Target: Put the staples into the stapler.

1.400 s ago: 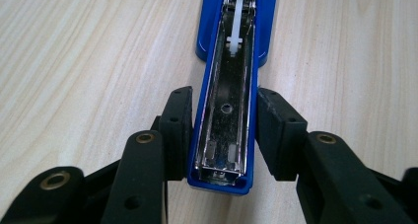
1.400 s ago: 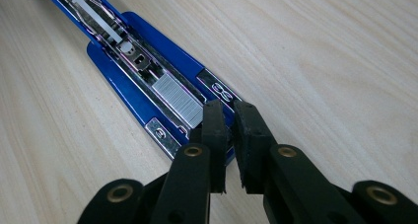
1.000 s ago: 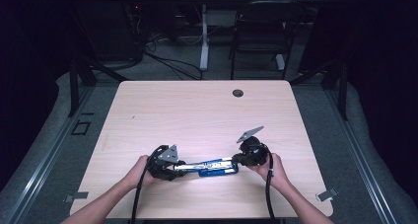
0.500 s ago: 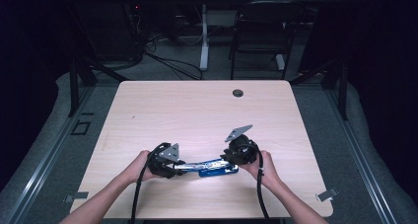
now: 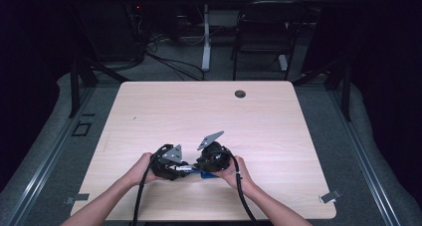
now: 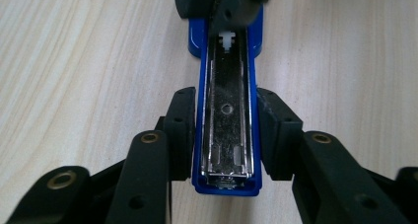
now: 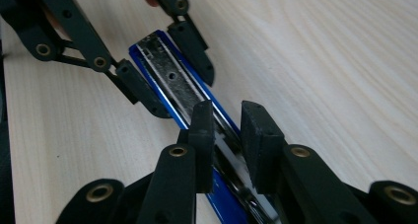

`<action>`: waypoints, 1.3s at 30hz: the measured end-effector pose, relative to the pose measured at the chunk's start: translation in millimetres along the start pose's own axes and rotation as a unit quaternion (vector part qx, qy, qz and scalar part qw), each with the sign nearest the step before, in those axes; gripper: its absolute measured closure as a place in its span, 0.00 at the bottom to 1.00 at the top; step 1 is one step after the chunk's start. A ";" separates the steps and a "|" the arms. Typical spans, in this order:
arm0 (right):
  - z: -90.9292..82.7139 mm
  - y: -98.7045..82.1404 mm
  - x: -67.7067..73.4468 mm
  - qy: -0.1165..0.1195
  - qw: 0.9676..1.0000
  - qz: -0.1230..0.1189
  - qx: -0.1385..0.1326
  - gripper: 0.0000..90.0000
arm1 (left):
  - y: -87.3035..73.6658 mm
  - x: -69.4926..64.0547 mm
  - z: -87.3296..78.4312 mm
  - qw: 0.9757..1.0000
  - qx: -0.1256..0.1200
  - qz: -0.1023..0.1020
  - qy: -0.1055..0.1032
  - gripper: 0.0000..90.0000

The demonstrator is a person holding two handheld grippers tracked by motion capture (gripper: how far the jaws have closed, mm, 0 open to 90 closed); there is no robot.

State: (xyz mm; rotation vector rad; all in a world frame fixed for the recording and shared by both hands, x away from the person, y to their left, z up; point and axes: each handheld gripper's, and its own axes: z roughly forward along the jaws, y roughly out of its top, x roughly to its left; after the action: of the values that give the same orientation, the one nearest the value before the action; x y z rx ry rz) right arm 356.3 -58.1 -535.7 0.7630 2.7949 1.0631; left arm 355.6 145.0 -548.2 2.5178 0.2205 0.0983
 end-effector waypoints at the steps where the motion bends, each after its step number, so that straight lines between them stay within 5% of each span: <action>1: 1.5 0.8 1.5 -0.001 1.000 -0.002 0.001 0.85 | -0.7 0.4 -0.4 1.000 0.003 -0.001 -0.003 0.68; 6: 7.7 1.5 3.1 0.000 1.000 -0.009 0.000 0.86 | -10.8 0.1 -3.1 0.999 0.000 -0.032 0.008 0.63; 11: 6.5 -0.3 2.4 -0.001 1.000 -0.010 -0.005 0.86 | -24.2 0.8 -3.4 0.998 -0.009 -0.067 -0.007 0.56; 16: 3.0 -0.8 4.8 0.000 1.000 -0.012 -0.015 0.86 | -22.7 -4.0 0.7 0.998 0.006 -0.058 -0.008 0.57; 21: 2.0 1.3 7.9 -0.004 1.000 -0.017 -0.020 0.85 | -25.7 -2.2 -0.4 0.998 -0.003 -0.061 0.002 0.70; 26: 4.8 1.4 6.8 -0.008 1.000 -0.011 -0.024 0.85 | -26.4 -2.5 4.9 0.998 -0.001 -0.065 0.003 0.65; 28: 4.8 2.0 6.8 -0.008 1.000 -0.012 -0.025 0.85 | -27.2 -2.8 4.4 0.998 -0.002 -0.057 0.002 0.71; 39: 3.5 3.7 5.8 -0.007 1.000 -0.008 -0.029 0.85 | -15.7 -3.3 -12.1 1.000 -0.013 -0.014 0.006 0.72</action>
State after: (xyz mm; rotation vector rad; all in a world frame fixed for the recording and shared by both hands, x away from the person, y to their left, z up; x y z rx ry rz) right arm 353.5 -50.9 -535.2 0.7378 2.7401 1.1262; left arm 348.8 163.9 -547.4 2.4877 0.2591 0.1051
